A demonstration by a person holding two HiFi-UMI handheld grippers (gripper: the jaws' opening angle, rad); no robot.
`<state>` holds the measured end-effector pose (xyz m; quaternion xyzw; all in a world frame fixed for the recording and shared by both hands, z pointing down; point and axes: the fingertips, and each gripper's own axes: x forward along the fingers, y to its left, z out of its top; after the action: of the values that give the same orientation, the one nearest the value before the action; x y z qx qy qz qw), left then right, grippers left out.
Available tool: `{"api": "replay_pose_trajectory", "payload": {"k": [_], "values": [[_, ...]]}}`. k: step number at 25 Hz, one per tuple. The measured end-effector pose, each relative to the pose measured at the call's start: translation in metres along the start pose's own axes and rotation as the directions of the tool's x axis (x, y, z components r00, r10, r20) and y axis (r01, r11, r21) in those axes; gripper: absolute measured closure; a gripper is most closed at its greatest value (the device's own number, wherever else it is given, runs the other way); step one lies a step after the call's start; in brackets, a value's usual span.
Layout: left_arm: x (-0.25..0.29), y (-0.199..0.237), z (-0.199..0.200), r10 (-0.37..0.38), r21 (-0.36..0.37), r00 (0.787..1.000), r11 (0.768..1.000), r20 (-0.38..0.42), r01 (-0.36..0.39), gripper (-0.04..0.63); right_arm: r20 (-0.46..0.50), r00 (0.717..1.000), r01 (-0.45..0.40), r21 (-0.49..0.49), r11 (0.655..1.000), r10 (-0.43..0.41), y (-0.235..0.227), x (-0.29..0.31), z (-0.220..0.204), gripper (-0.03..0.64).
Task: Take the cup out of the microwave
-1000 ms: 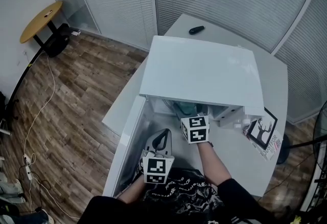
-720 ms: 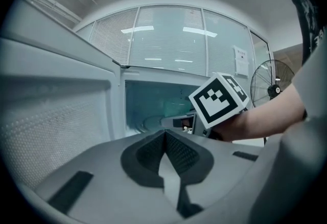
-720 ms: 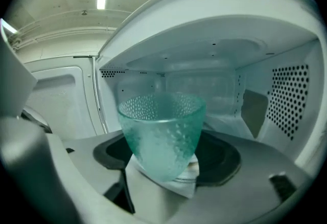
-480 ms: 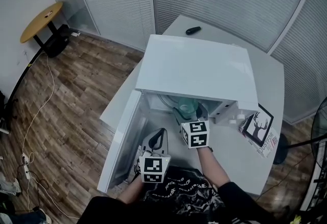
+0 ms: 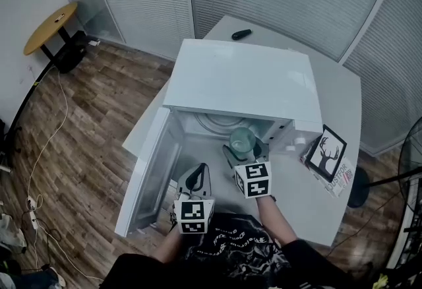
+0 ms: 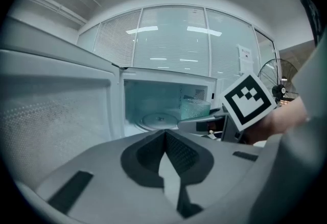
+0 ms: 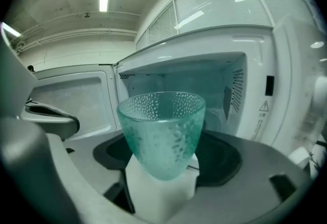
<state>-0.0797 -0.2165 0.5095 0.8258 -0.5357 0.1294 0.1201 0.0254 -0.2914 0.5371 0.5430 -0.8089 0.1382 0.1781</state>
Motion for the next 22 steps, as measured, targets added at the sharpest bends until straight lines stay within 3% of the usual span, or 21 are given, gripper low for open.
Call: {"api": "replay_pose_trajectory", "payload": {"k": [22], "values": [[-0.013,-0.051,0.012,0.038,-0.013,0.999,0.999,0.036,-0.037,0.591,-0.012,1.0,0.013,-0.008,1.0,-0.013,-0.029,-0.093,-0.029,0.247]]}}
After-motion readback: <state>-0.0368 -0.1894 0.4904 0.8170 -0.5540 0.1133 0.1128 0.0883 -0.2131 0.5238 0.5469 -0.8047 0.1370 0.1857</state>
